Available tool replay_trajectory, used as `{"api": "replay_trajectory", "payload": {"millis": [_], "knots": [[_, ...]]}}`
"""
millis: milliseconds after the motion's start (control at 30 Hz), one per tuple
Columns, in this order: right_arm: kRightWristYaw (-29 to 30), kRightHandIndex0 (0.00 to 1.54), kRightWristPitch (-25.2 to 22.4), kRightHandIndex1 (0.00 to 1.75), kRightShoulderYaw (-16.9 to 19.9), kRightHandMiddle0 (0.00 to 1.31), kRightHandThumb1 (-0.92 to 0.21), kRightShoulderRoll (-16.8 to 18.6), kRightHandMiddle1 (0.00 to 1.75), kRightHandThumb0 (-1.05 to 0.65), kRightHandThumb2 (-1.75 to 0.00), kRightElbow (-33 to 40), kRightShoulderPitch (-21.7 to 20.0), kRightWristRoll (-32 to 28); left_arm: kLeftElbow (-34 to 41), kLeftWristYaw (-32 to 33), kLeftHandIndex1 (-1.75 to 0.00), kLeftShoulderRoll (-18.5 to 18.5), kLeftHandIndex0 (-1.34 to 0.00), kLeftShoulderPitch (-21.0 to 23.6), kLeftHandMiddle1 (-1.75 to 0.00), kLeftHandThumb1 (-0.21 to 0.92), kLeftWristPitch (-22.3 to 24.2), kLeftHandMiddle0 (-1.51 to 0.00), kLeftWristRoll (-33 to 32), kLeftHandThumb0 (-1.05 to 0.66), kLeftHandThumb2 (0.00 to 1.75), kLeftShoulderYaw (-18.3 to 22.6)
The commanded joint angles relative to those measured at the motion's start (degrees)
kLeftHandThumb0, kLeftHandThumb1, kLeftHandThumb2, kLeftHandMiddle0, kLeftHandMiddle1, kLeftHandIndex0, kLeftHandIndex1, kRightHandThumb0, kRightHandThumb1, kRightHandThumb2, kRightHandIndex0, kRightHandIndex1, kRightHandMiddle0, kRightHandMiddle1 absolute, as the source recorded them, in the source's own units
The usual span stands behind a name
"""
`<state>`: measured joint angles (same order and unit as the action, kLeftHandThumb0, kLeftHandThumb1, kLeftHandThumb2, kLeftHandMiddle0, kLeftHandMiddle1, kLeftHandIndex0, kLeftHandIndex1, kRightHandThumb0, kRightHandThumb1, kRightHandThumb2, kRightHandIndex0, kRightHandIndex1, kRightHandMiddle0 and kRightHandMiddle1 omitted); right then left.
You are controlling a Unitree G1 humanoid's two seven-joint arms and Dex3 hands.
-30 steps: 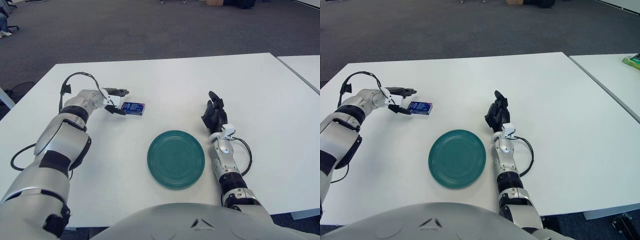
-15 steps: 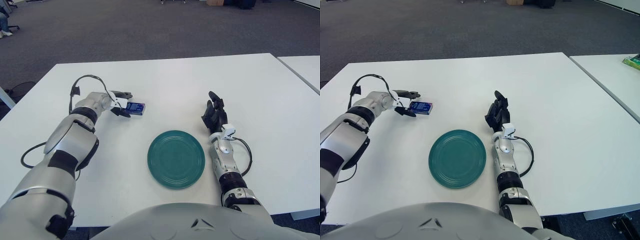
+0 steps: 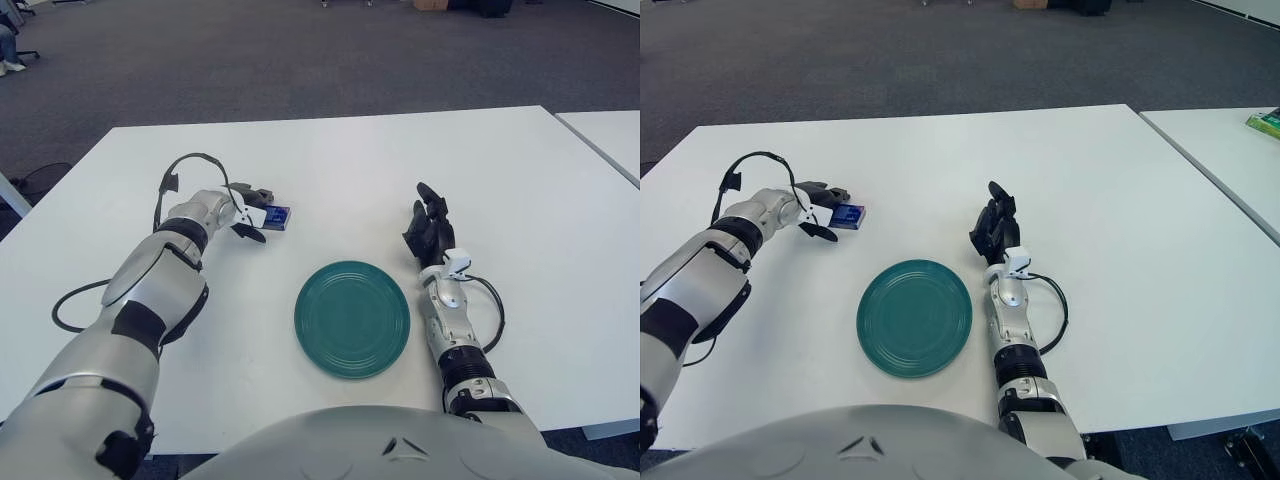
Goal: Put the gum into the plate.
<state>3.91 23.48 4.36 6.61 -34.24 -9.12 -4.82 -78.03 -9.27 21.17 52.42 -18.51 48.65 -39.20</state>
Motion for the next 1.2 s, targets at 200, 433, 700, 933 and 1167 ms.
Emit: {"api": "replay_trajectory", "payload": {"millis": [200,433,700,933,1167], "knots": [[0.4,0.15,-4.0,0.0,0.0,0.0,-0.92,1.0,0.48,-0.74,-0.93,-3.4,6.4,0.1,-0.9,0.5,-0.42,-1.9,0.0,0.3,0.0,0.92,0.8,0.0,0.7,-1.05,0.23,-1.2],[0.0,0.13,-4.5,0.0,0.0,0.0,-0.92,1.3,0.44,-0.76,-0.92,-3.3,6.6,-0.4,-1.2,4.4,-0.57,-2.8,0.0,0.0,0.0,0.92,1.1,0.0,2.7,-1.05,0.2,-3.5],[0.2,0.14,-3.3,0.0,0.1,0.0,-0.92,1.4,0.46,-0.75,-0.93,-4.3,6.5,-0.2,-1.1,4.1,-1.0,-3.1,0.0,-0.7,-0.04,0.92,-1.5,-0.1,3.5,-1.05,0.22,-5.0],[-1.7,0.14,-1.8,0.0,0.5,0.0,-0.92,0.5,0.44,-0.75,-0.93,-6.0,6.0,-1.0,-1.1,2.7,-1.22,-4.0,-0.04,-2.3,-0.08,0.91,-2.2,-0.16,3.7,-0.99,0.15,-6.2],[-2.4,0.13,-1.4,0.0,1.2,0.0,-0.92,1.1,0.39,-0.76,-0.94,-5.9,6.2,-1.8,-1.5,2.2,-1.25,-5.8,-0.07,-3.9,-0.22,0.91,-0.6,-0.12,3.6,-0.93,0.12,-6.8]]}}
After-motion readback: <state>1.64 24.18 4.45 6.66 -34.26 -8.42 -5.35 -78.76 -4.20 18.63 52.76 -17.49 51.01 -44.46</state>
